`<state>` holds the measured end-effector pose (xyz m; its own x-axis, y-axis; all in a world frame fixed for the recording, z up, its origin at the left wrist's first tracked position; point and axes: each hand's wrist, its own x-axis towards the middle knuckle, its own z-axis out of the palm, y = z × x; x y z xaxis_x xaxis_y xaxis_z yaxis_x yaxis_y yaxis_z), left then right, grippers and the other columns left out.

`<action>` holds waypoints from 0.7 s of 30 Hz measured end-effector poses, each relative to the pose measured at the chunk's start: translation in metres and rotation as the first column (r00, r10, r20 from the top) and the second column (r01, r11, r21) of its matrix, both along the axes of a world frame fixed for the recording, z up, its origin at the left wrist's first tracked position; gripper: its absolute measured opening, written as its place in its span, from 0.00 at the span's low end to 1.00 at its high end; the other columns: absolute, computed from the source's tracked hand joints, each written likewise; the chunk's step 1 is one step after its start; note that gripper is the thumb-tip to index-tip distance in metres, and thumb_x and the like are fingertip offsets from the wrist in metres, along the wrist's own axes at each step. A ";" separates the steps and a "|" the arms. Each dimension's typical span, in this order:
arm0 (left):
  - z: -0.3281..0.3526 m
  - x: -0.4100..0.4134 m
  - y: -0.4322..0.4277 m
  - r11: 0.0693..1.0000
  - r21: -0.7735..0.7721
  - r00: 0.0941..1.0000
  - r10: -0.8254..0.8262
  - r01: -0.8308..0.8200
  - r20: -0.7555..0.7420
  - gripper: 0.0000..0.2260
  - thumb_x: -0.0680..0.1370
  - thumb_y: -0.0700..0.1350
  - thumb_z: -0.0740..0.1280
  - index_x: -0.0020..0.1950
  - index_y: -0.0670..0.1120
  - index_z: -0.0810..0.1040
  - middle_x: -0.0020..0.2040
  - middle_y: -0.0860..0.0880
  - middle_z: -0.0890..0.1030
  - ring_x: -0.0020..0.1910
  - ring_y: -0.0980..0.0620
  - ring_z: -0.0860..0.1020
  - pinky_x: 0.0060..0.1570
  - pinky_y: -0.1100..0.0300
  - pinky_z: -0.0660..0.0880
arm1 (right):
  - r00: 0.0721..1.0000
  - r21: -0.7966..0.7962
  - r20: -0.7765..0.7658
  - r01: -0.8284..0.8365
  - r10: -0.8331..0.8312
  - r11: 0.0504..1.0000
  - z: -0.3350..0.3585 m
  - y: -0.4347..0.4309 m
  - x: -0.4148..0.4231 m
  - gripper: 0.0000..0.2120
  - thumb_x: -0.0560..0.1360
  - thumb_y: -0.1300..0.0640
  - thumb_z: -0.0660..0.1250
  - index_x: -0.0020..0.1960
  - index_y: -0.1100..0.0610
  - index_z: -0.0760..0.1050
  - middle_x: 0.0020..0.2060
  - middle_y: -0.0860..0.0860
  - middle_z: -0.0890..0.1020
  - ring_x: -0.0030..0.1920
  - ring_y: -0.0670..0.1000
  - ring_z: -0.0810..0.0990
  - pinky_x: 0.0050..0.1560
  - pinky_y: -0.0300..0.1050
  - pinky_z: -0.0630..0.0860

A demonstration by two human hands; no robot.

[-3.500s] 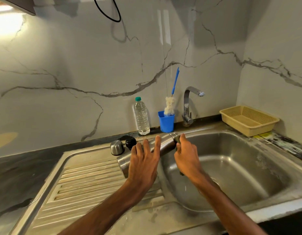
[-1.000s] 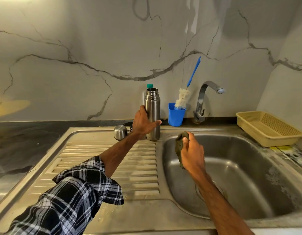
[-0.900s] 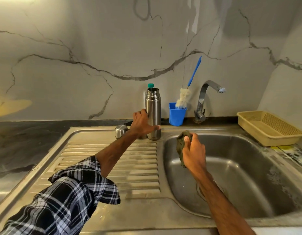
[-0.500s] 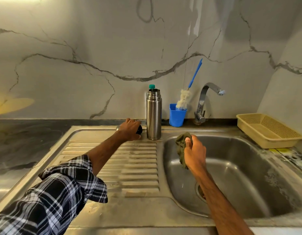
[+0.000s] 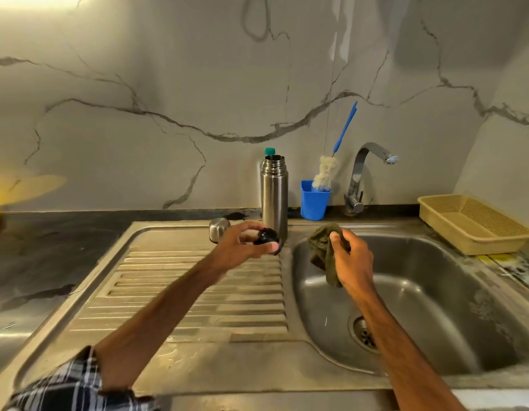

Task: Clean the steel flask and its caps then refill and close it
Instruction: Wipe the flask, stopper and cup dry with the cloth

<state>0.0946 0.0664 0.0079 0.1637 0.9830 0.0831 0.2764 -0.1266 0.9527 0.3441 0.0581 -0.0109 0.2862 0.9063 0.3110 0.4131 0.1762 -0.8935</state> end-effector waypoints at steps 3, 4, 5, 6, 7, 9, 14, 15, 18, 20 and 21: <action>0.001 0.025 -0.018 0.963 -0.186 0.939 -0.129 0.195 0.318 0.25 0.73 0.46 0.78 0.68 0.47 0.77 0.58 0.41 0.85 0.58 0.40 0.83 0.59 0.50 0.80 | 0.989 -0.056 -0.145 -0.001 -0.007 0.998 0.000 0.000 0.000 0.08 0.82 0.51 0.63 0.53 0.52 0.80 0.46 0.48 0.83 0.49 0.48 0.81 0.55 0.48 0.79; 0.001 0.034 -0.020 0.953 -0.212 0.924 -0.131 0.218 0.359 0.25 0.73 0.47 0.77 0.69 0.46 0.77 0.58 0.41 0.85 0.56 0.42 0.84 0.57 0.51 0.80 | 0.978 -0.080 -0.210 -0.007 -0.010 0.997 0.000 -0.001 0.001 0.08 0.82 0.51 0.64 0.52 0.52 0.80 0.46 0.49 0.84 0.49 0.49 0.82 0.55 0.50 0.80; -0.001 0.042 -0.022 0.949 -0.223 0.919 -0.127 0.222 0.373 0.24 0.74 0.48 0.76 0.69 0.46 0.77 0.57 0.41 0.85 0.54 0.44 0.84 0.56 0.52 0.80 | 0.957 -0.110 -0.290 -0.019 -0.014 0.994 -0.001 -0.002 0.001 0.09 0.82 0.52 0.64 0.52 0.53 0.81 0.47 0.51 0.85 0.49 0.50 0.82 0.53 0.50 0.81; -0.003 0.050 -0.023 0.950 -0.225 0.917 -0.119 0.217 0.381 0.24 0.74 0.48 0.76 0.68 0.47 0.77 0.56 0.42 0.86 0.54 0.45 0.84 0.57 0.52 0.79 | 0.926 -0.147 -0.377 -0.036 -0.022 0.989 0.000 -0.004 0.001 0.09 0.82 0.53 0.64 0.53 0.54 0.82 0.47 0.52 0.85 0.49 0.51 0.83 0.51 0.49 0.81; -0.005 0.055 -0.024 0.954 -0.217 0.917 -0.110 0.205 0.384 0.23 0.73 0.48 0.76 0.68 0.48 0.77 0.56 0.43 0.86 0.54 0.45 0.84 0.59 0.51 0.79 | 0.890 -0.187 -0.454 -0.058 -0.034 0.981 0.001 -0.007 0.002 0.09 0.82 0.53 0.64 0.53 0.55 0.82 0.47 0.53 0.85 0.48 0.52 0.83 0.47 0.47 0.81; -0.012 0.059 -0.023 0.963 -0.204 0.920 -0.085 0.174 0.383 0.24 0.71 0.48 0.78 0.66 0.51 0.78 0.56 0.46 0.86 0.58 0.45 0.83 0.63 0.51 0.78 | 0.828 -0.234 -0.559 -0.099 -0.050 0.967 0.002 -0.010 0.002 0.10 0.82 0.53 0.64 0.52 0.56 0.82 0.46 0.54 0.86 0.47 0.53 0.84 0.44 0.45 0.80; -0.023 0.049 -0.021 0.953 -0.285 0.841 0.070 0.103 0.537 0.32 0.64 0.40 0.81 0.66 0.47 0.76 0.59 0.43 0.85 0.53 0.48 0.83 0.56 0.55 0.78 | 0.780 -0.199 -0.625 -0.204 0.036 0.958 0.007 -0.014 0.001 0.11 0.80 0.52 0.68 0.54 0.59 0.82 0.45 0.55 0.87 0.49 0.54 0.86 0.50 0.50 0.82; -0.025 0.048 -0.020 0.946 -0.307 0.818 0.094 0.105 0.567 0.31 0.65 0.39 0.81 0.66 0.47 0.75 0.59 0.41 0.84 0.52 0.47 0.83 0.55 0.54 0.78 | 0.797 -0.193 -0.602 -0.207 0.051 0.959 0.007 -0.015 0.000 0.10 0.79 0.53 0.68 0.54 0.59 0.82 0.45 0.55 0.87 0.49 0.54 0.86 0.51 0.51 0.82; -0.027 0.048 -0.017 0.928 -0.325 0.754 0.082 0.180 0.652 0.30 0.69 0.35 0.77 0.69 0.46 0.73 0.61 0.40 0.83 0.59 0.42 0.83 0.59 0.49 0.79 | 0.821 -0.190 -0.569 -0.196 0.055 0.962 0.004 -0.017 -0.002 0.09 0.79 0.55 0.69 0.55 0.59 0.82 0.46 0.55 0.87 0.47 0.53 0.87 0.47 0.50 0.83; -0.025 0.048 -0.018 0.931 -0.291 0.722 0.045 0.220 0.691 0.29 0.71 0.33 0.75 0.70 0.46 0.73 0.62 0.39 0.82 0.59 0.40 0.83 0.58 0.47 0.81 | 0.823 -0.189 -0.566 -0.182 0.044 0.965 0.004 -0.018 -0.002 0.08 0.79 0.56 0.69 0.55 0.58 0.82 0.44 0.53 0.87 0.45 0.51 0.87 0.41 0.45 0.82; -0.024 0.048 -0.019 0.942 -0.258 0.746 0.012 0.215 0.666 0.28 0.71 0.34 0.76 0.70 0.47 0.74 0.62 0.39 0.83 0.59 0.40 0.83 0.57 0.48 0.82 | 0.824 -0.186 -0.565 -0.169 0.036 0.968 0.006 -0.020 -0.002 0.08 0.79 0.56 0.70 0.54 0.58 0.82 0.44 0.53 0.87 0.44 0.50 0.87 0.39 0.43 0.81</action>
